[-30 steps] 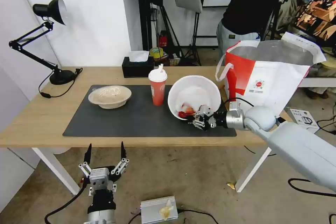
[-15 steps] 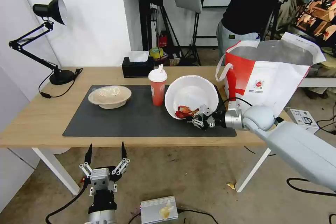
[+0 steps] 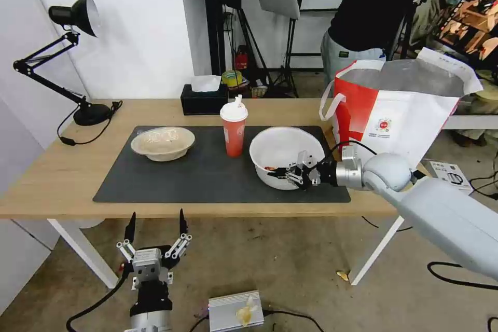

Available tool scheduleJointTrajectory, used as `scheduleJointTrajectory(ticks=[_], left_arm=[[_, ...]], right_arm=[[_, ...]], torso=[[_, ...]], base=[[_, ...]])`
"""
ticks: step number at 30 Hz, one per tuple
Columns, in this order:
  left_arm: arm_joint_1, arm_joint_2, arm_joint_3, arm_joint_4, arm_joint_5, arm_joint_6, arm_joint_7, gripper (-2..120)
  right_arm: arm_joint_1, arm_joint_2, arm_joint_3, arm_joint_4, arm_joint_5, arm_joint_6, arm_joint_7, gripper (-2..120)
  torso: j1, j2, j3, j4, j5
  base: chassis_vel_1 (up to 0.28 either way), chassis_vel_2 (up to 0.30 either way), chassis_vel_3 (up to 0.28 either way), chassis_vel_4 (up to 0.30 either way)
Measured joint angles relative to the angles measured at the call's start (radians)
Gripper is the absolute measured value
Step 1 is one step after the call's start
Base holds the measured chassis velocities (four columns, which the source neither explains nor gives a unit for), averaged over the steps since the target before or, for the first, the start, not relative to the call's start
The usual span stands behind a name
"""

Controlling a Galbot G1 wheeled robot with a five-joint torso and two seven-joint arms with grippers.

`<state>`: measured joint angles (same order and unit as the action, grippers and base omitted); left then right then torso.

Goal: Pick up the trash from the table and place it into the takeout bag.

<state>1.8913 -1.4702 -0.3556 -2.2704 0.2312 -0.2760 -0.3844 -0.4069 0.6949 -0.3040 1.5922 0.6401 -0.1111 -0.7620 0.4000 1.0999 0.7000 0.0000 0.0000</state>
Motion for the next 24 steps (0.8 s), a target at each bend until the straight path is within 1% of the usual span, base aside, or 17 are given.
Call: scheduleJointTrajectory(ticks=[6, 15, 24], left_arm=[[0.002, 0.0, -0.001, -0.002, 0.002, 0.0, 0.0, 100], [0.003, -0.004, 0.001, -0.006, 0.007, 0.0, 0.0, 100], [0.004, -0.004, 0.002, -0.01, 0.01, 0.001, 0.0, 100]], right_arm=[[0.005, -0.009, 0.01, 0.02, 0.032, 0.0, 0.01, 0], [0.032, -0.052, 0.023, 0.077, 0.088, 0.0, 0.022, 0], [0.048, -0.072, 0.038, 0.111, 0.119, -0.001, 0.024, 0]], torso=[[0.0, 0.0, 0.0, 0.0, 0.0], [0.0, 0.0, 0.0, -0.0001, 0.0], [0.0, 0.0, 0.0, 0.0, 0.0]], base=[[0.0, 0.0, 0.0, 0.0], [0.0, 0.0, 0.0, 0.0], [0.0, 0.0, 0.0, 0.0]])
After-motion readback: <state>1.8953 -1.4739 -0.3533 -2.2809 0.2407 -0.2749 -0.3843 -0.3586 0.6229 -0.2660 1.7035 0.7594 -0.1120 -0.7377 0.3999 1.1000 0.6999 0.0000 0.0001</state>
